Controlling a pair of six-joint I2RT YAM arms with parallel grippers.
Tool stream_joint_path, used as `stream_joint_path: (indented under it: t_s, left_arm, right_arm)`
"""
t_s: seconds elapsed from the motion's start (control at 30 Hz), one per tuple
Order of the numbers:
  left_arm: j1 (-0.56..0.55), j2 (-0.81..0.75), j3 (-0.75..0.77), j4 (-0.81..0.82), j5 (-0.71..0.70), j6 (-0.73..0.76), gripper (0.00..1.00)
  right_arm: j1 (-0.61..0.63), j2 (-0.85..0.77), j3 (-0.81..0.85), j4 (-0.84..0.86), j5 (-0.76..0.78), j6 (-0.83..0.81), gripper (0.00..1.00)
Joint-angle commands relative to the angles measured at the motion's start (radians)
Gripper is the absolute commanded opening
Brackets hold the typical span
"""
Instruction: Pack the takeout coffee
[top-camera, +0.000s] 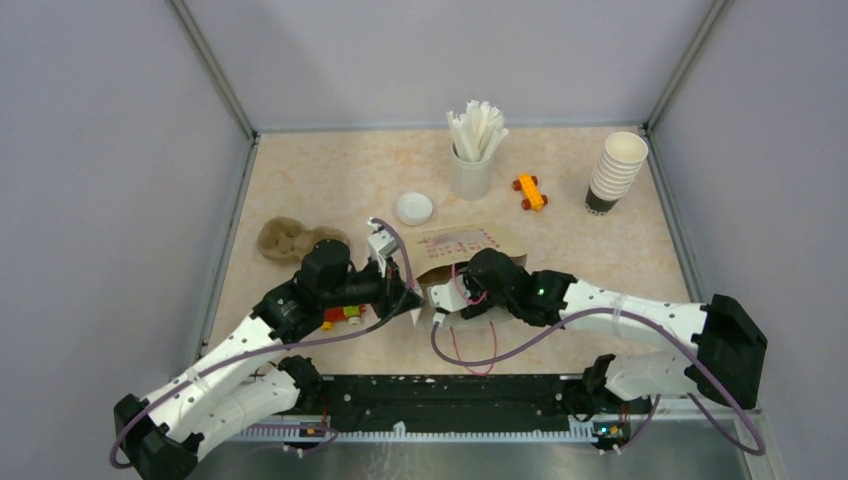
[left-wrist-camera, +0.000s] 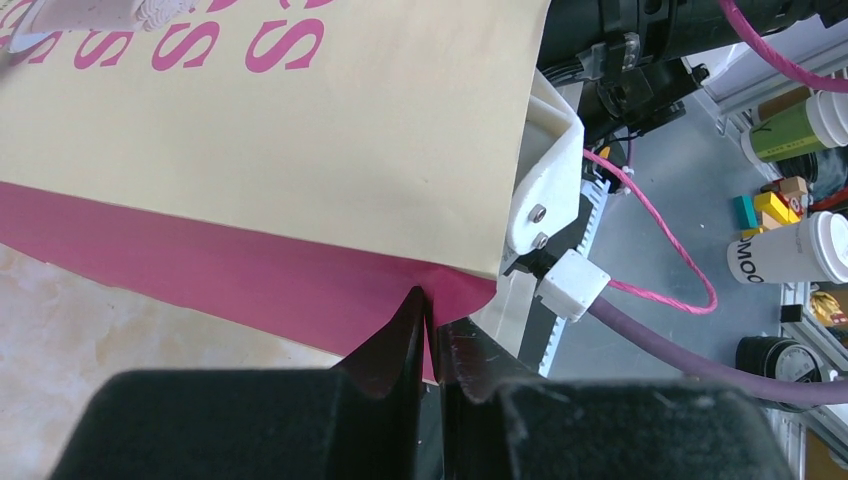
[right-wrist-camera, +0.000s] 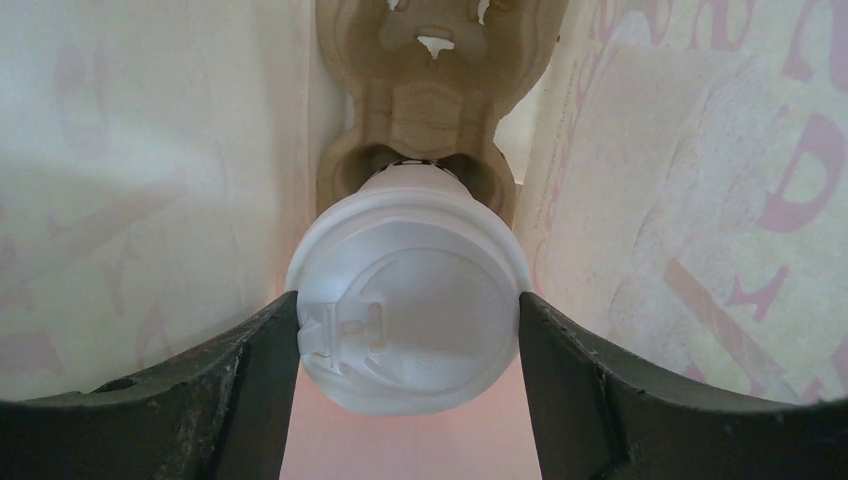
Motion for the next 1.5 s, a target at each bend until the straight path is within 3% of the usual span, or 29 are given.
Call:
stream_joint_path:
  t_s: [0.0,1.1,1.47]
  left_arm:
    - [-0.001,0.003,0.037,0.059,0.000,0.001,0.13]
    - [-0.001,0.006,0.065,0.043,-0.014,-0.038,0.13]
    - [-0.001,0.009,0.068,0.052,-0.019,-0.043,0.13]
  right_arm:
    - [-0.020,-0.007,-0.027,0.015,-0.053,0.013,0.51]
    - [-0.058,-0.001,-0.066,0.050,-0.093,0.019,0.50]
    - [-0.058,-0.018,-0.003,-0.004,-0.099,0.036,0.57]
